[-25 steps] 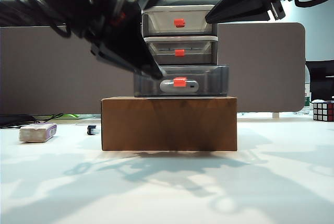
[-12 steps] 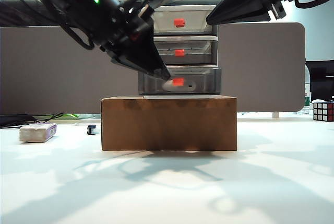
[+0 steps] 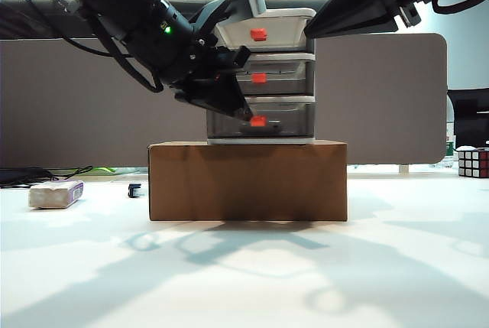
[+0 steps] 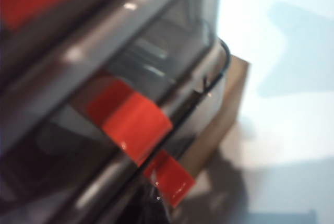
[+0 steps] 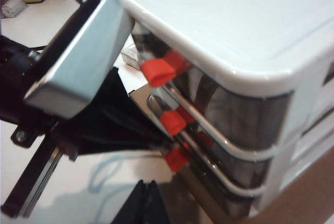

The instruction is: Open the third layer of the drawer on the table, pick up the earphone case on the table and put it in, and finally close the drawer.

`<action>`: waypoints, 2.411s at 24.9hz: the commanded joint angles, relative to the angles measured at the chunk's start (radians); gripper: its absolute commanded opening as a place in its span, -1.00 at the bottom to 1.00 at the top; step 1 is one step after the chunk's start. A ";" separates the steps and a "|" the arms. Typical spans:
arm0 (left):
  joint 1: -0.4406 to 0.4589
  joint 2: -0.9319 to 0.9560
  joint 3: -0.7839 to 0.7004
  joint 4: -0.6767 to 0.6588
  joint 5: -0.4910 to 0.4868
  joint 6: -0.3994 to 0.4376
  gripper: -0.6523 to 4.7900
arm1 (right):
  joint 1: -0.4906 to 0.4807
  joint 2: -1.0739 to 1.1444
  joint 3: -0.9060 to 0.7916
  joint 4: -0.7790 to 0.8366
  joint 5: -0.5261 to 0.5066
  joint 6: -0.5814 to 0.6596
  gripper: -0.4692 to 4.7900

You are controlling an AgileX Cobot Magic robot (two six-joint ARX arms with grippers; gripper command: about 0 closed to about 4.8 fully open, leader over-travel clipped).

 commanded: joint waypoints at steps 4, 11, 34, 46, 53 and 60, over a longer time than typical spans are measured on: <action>-0.032 -0.118 -0.003 -0.084 -0.026 -0.026 -0.78 | 0.001 -0.064 0.004 -0.073 -0.011 -0.021 -0.84; -0.146 -0.523 -0.222 -0.126 -0.189 -0.063 -0.78 | 0.001 -0.411 -0.098 -0.192 0.066 -0.030 -0.84; -0.439 -1.347 -0.904 0.004 -0.558 -0.328 -0.78 | 0.007 -1.227 -0.653 -0.259 0.324 0.074 -0.84; -0.160 -1.572 -0.961 -0.192 -0.352 -0.288 -0.78 | -0.003 -1.228 -0.844 -0.074 0.415 0.066 -0.84; 0.530 -1.572 -0.961 -0.184 0.192 -0.266 -0.78 | -0.136 -1.228 -0.844 -0.068 0.483 -0.021 -0.84; 0.892 -1.572 -0.960 -0.135 0.378 -0.324 -0.78 | -0.307 -1.228 -0.845 -0.046 0.476 -0.015 -0.84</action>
